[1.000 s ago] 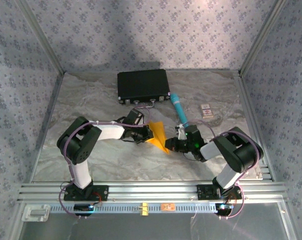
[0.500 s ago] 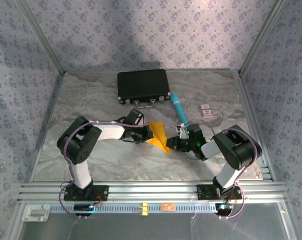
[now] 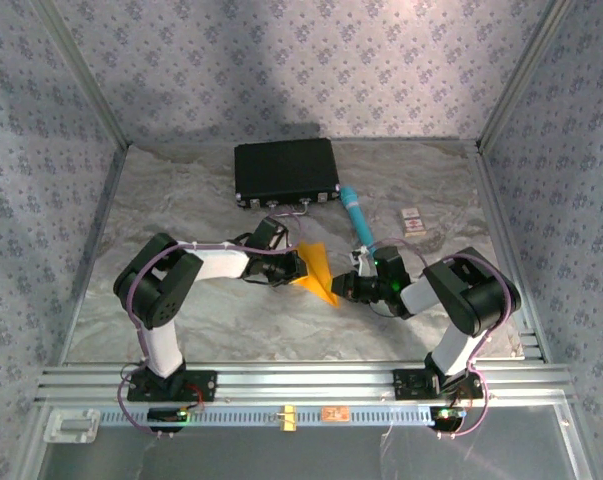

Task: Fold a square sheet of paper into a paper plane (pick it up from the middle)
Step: Fourth fold the wing at the center of the table.

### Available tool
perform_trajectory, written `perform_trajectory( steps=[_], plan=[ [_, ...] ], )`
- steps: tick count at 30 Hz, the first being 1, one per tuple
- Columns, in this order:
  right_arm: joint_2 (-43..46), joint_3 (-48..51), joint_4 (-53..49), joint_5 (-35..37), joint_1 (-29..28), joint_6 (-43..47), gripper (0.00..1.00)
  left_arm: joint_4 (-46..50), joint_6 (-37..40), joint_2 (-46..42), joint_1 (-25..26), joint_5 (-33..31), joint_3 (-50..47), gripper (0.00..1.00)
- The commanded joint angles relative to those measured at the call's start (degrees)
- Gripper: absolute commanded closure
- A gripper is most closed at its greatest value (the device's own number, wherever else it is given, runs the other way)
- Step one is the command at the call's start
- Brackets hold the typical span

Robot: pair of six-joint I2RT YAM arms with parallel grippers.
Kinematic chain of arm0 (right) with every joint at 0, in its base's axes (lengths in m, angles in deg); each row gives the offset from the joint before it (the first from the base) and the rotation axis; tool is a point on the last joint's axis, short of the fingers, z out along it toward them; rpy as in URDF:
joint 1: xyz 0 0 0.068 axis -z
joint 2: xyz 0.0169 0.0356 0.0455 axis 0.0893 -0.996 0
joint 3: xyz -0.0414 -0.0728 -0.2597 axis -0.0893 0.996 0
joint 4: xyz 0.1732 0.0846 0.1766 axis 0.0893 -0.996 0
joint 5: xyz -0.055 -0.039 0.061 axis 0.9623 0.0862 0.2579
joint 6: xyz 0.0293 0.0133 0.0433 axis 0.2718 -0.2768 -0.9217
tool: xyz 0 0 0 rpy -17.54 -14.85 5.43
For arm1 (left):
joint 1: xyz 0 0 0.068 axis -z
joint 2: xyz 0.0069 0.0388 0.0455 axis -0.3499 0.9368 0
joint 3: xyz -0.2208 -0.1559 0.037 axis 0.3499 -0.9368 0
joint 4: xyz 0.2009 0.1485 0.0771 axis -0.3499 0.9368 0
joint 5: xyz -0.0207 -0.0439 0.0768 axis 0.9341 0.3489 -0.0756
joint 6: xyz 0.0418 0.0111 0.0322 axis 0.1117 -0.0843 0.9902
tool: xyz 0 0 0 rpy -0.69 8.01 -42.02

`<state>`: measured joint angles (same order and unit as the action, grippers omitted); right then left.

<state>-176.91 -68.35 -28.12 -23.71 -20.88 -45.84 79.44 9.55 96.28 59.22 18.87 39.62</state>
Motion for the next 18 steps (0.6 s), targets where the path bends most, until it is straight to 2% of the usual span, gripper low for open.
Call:
perform_trajectory(
  steps=[1,5,11,18],
  plan=[
    [-1.8,-0.6,-2.5,0.0,-0.1,-0.8,0.95,1.9,1.9,-3.5,-0.1,-1.3,1.3,0.83],
    [-1.8,-0.5,-2.7,0.3,0.0,-1.0,0.95,0.6,2.2,-4.9,0.6,-0.4,2.0,0.82],
    [-2.0,-0.6,-3.0,0.4,0.2,-1.2,0.96,-6.2,-0.9,-1.6,1.5,4.2,2.9,0.86],
    [-2.0,-0.3,-3.3,0.6,0.5,-1.3,0.96,-7.3,-1.9,1.4,1.6,3.7,4.4,0.88]
  ],
)
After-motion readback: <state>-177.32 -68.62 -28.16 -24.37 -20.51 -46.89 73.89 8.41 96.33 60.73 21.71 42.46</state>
